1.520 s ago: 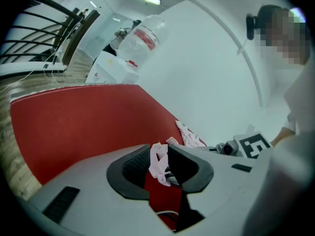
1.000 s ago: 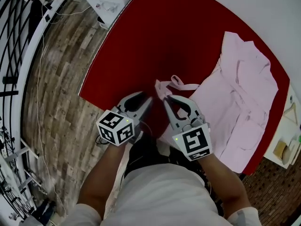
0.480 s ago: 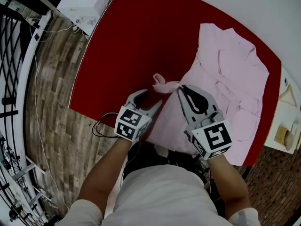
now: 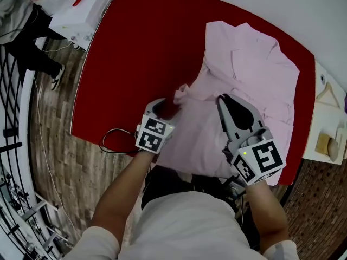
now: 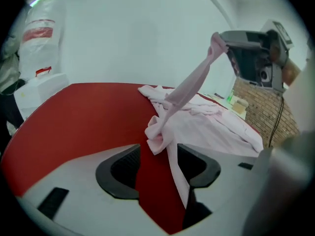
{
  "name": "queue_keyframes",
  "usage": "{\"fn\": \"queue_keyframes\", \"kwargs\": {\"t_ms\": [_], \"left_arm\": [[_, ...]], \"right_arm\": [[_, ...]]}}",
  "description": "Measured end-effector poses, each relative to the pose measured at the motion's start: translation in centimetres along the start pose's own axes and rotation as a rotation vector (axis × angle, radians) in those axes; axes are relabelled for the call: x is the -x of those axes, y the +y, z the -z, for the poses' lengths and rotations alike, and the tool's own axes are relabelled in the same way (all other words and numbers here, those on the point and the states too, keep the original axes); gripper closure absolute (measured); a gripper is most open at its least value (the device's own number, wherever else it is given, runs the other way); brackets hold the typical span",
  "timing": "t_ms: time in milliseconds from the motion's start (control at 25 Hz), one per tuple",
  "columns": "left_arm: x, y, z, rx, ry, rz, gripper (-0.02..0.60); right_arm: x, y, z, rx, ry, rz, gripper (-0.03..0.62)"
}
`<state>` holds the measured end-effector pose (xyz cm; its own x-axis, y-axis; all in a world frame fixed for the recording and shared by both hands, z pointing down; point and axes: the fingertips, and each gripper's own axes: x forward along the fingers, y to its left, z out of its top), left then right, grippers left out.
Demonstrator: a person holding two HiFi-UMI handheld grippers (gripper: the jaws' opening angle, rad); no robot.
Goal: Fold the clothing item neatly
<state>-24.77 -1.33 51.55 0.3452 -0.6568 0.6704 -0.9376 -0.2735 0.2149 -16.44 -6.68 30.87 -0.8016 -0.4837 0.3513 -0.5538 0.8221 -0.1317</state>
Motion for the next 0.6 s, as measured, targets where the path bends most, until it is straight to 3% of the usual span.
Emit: {"fn": "queue_keyframes", "kwargs": {"t_ms": [600], "left_arm": [[-3.5,-1.9,-1.8,-0.129,0.072,-0.019,0.367]], "right_arm": [[8.4,-10.6,-1.7,-0.087,-0.084,0.206,0.562]]}}
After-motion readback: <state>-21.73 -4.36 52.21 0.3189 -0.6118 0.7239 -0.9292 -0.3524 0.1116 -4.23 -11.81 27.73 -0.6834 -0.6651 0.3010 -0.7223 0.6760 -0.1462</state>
